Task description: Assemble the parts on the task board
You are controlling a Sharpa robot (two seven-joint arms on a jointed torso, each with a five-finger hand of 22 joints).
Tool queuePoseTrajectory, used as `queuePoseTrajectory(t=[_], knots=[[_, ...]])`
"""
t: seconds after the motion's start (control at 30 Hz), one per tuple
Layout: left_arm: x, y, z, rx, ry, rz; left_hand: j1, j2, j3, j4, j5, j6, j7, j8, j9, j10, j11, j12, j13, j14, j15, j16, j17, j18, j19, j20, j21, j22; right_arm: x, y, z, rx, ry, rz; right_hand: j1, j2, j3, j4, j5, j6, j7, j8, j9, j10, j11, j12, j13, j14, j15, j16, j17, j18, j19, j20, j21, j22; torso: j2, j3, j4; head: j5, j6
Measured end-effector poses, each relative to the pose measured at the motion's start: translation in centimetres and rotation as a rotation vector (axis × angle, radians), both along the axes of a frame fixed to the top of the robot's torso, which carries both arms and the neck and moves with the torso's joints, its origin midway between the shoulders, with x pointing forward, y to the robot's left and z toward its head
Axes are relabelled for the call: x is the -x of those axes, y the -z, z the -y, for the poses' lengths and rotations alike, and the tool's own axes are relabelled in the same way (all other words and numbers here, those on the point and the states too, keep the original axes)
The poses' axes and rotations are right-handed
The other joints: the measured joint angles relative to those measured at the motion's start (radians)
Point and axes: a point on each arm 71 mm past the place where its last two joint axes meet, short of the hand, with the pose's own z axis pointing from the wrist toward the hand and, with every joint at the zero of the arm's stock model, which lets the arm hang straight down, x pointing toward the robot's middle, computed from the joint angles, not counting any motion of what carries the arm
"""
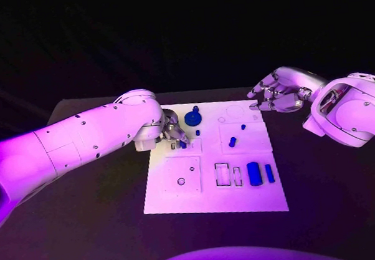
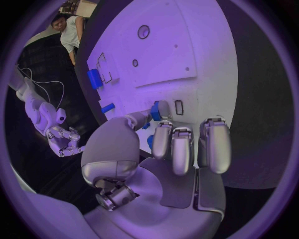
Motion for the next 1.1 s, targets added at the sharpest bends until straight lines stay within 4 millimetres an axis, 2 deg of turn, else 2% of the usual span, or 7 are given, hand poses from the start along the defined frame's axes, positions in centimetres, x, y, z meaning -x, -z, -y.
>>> queuePoseTrajectory(t=[0.03, 0.13, 0.4, 0.8, 1.0, 1.1], knots=[[0.0, 0.0, 0.0, 0.0, 0.0, 0.0, -0.012, -0.002, -0.008, -0.005, 0.0, 0.005, -0.002, -0.004, 0.001, 0.0, 0.0, 0.0, 0.0, 0.002, -0.002, 0.0, 0.0, 0.0, 0.0, 0.0, 0.0, 0.0, 0.0, 0.0, 0.0, 0.0, 0.0, 0.0, 0.0, 0.0, 0.0, 0.0, 0.0, 0.0, 0.0, 0.0, 0.0, 0.0, 0.0, -0.002, -0.002, 0.0, 0.0, -0.001, -0.001, 0.0, -0.002, 0.002, 0.0, -0.001, 0.0, -0.0001, 0.0, 0.0, 0.0], [0.03, 0.07, 0.0, -0.002, 0.001, 0.0, -0.029, 0.0, -0.051, 0.018, 0.0, 0.031, -0.023, -0.006, 0.001, 0.0, 0.0, 0.0, 0.0, -0.001, -0.004, 0.0, 0.0, 0.0, 0.004, -0.004, 0.0, 0.0, 0.0, 0.0, -0.01, 0.0, 0.0, 0.0, 0.0, 0.0, 0.0, 0.0, 0.0, 0.0, 0.0, 0.0, 0.0, 0.0, 0.0, -0.002, -0.002, 0.0, 0.0, -0.001, -0.001, 0.0, -0.002, 0.002, 0.0, -0.001, 0.0, 0.0, -0.0002, 0.0, 0.0], [0.11, 0.19, -0.06, -0.009, 0.004, 0.002, -0.034, -0.006, -0.159, 0.06, -0.003, 0.05, -0.025, -0.019, 0.003, 0.004, -0.004, 0.005, 0.0, -0.002, -0.005, 0.0, 0.0, 0.0, 0.004, -0.004, 0.0, 0.0, 0.0, 0.01, 0.0, 0.0, 0.0, 0.0, 0.0, 0.0, 0.0, 0.0, 0.0, 0.0, 0.0, 0.0, 0.0, 0.0, 0.0, -0.002, -0.003, 0.0, 0.0, -0.001, -0.001, 0.0, -0.002, 0.002, 0.0, -0.003, 0.0, 0.0001, -0.0004, -0.001, -0.004], [0.21, 0.26, -0.1, -0.013, 0.007, 0.004, -0.036, -0.008, -0.23, 0.088, -0.003, 0.054, -0.024, -0.028, 0.004, 0.004, -0.004, 0.005, 0.0, -0.002, -0.005, 0.0, 0.0, 0.0, 0.004, -0.004, 0.0, 0.0, 0.0, 0.01, 0.01, 0.0, 0.0, 0.0, 0.0, 0.0, 0.0, 0.0, 0.004, 0.0, 0.0, 0.0, 0.0, 0.0, 0.0, -0.004, -0.005, 0.0, 0.0, -0.004, -0.005, 0.0, -0.006, -0.002, -0.005, -0.007, 0.0, 0.0, -0.0004, -0.003, -0.004], [0.3, 0.23, -0.36, -0.009, 0.0, 0.011, -0.056, -0.018, -0.325, 0.135, -0.003, 0.065, -0.028, -0.035, 0.009, 0.008, -0.008, 0.01, 0.0, -0.002, -0.005, 0.0, 0.0, 0.0, 0.004, -0.004, 0.004, 0.0, 0.0, 0.02, 0.01, 0.0, 0.0, 0.0, 0.0, 0.0, 0.0, 0.0, 0.004, 0.0, 0.0, 0.0, 0.0, 0.0, 0.0, -0.005, -0.005, 0.0, 0.0, -0.005, -0.006, 0.0, -0.006, -0.002, -0.005, -0.008, 0.0, 0.0, -0.0004, -0.003, -0.003], [0.3, -0.01, -0.55, 0.0, -0.009, 0.023, -0.062, -0.012, -0.373, 0.161, -0.003, 0.068, -0.029, -0.035, 0.012, 0.011, -0.011, 0.011, 0.0, 0.0, -0.007, 0.0, 0.0, 0.0, 0.004, -0.004, 0.004, 0.0, -0.01, 0.02, 0.02, 0.0, 0.001, 0.0, 0.0, 0.0, 0.0, 0.0, 0.004, 0.0, 0.0, 0.0, 0.0, -0.002, -0.002, -0.005, -0.006, 0.0, 0.0, -0.005, -0.008, 0.0, -0.006, -0.002, -0.005, -0.011, 0.0, 0.0, -0.0005, -0.002, -0.002]])
